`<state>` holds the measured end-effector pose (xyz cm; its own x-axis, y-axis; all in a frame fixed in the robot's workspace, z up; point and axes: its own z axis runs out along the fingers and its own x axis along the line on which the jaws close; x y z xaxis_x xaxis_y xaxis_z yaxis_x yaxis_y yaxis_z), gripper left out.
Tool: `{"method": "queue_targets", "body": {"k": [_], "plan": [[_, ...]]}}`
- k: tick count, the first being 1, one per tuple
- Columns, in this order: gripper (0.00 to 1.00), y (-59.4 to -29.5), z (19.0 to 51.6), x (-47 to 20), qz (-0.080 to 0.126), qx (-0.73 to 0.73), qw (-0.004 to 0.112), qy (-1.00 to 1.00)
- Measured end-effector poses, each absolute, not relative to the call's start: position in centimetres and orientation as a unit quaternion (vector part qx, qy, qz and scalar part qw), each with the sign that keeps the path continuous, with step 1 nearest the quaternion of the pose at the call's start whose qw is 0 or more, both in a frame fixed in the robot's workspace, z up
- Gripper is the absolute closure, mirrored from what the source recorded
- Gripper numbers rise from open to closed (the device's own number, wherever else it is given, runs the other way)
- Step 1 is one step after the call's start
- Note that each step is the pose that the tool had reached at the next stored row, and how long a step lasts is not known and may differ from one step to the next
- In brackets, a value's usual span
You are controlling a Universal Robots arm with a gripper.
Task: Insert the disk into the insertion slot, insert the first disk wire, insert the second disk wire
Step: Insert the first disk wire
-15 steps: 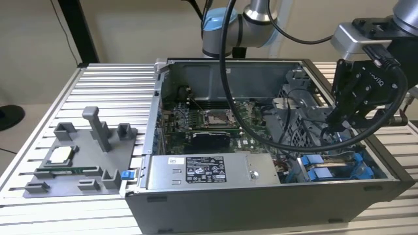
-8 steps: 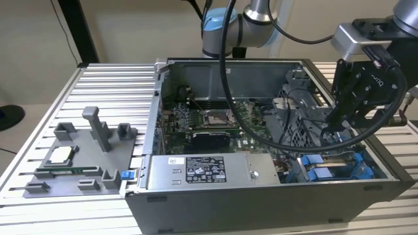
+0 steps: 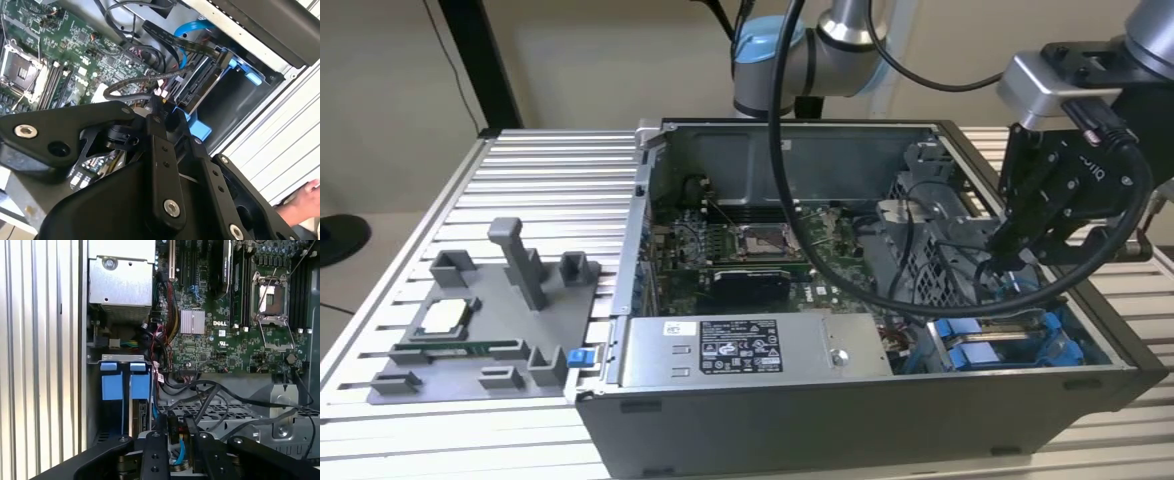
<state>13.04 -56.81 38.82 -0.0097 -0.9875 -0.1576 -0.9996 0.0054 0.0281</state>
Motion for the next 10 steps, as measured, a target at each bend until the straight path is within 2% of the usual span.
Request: {"method": "queue_targets", "body": {"k": [1,10], "plan": [[1.00,-56.82,38.80,13.04,0.067,-0.702,0.048,0.707],[1.00,-56.91,38.79,13.04,0.068,-0.702,0.049,0.707]]}}
